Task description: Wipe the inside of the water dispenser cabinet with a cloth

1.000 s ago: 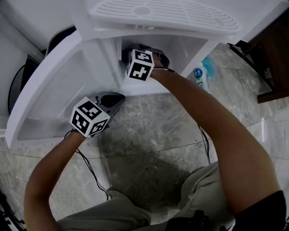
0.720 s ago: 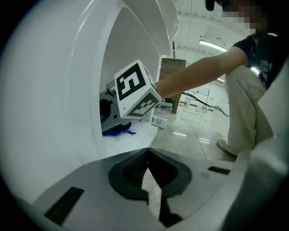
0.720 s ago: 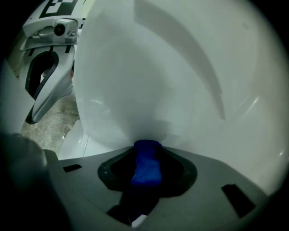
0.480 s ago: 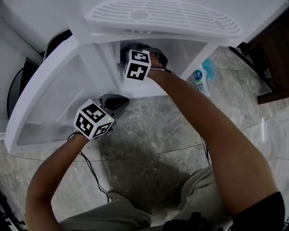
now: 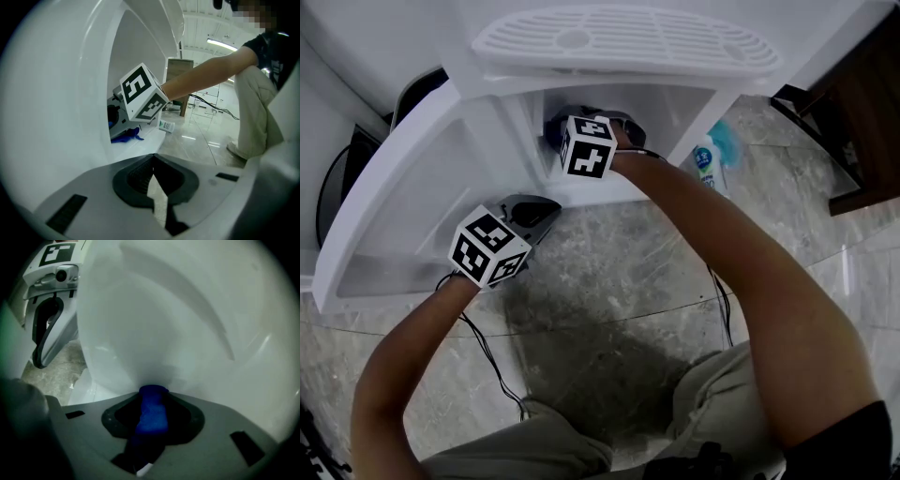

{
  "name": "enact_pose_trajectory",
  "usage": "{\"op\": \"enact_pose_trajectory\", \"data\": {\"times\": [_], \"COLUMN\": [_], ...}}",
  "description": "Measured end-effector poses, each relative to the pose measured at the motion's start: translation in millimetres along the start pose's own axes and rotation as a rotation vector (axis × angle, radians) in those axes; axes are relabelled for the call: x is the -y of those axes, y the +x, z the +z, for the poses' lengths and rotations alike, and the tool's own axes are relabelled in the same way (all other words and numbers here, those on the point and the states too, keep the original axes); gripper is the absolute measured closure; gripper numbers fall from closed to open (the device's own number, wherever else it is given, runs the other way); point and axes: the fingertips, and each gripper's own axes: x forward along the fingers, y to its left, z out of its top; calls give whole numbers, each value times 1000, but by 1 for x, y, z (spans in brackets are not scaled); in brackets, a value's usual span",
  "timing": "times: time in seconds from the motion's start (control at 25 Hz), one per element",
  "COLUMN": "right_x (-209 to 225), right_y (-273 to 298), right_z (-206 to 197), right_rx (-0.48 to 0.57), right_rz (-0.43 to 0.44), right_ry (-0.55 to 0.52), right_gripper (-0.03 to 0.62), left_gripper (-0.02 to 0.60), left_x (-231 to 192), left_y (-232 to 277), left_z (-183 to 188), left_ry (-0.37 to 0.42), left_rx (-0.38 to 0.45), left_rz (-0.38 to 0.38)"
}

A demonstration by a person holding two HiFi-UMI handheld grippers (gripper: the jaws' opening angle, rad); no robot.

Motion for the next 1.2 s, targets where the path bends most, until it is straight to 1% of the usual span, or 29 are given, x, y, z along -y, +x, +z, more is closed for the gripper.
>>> {"op": "enact_pose_trajectory", "data": {"times": [0.12,0.24,0.44,0.6,0.68,0.76,0.92,1.0,1.08,1.2], "right_x": [-17,-28,-32,-26,-17,5,61,80,90,98], "right_y": [-11,-24,-50,-76,-90,-108,-153,-173,-187,-200], "right_z": [3,7,14,17,19,28,60,73,87,106], "right_rx": [3,13,47,88,134,214,459,573,667,767], "right_rz": [61,86,80,45,-1,-90,-279,-359,-412,-462], "right_ry": [-48,-85,-98,-62,-2,88,334,421,468,546], "right_gripper": [494,494,494,494,494,494,494,494,494,496], "left_gripper": [574,574,574,574,574,574,574,574,574,574], "left_x": [6,11,15,13,14,17,25,26,25,20], "left_y": [2,3,0,-1,-1,-1,-4,-5,-8,-13], "left_z": [12,22,29,35,37,40,40,37,34,32], "left_ry": [26,49,83,115,122,128,146,145,138,127], "left_rx": [5,7,-7,-20,-22,-19,-17,-16,-14,-7], "left_rz": [-5,-4,8,32,37,34,28,23,22,32]}}
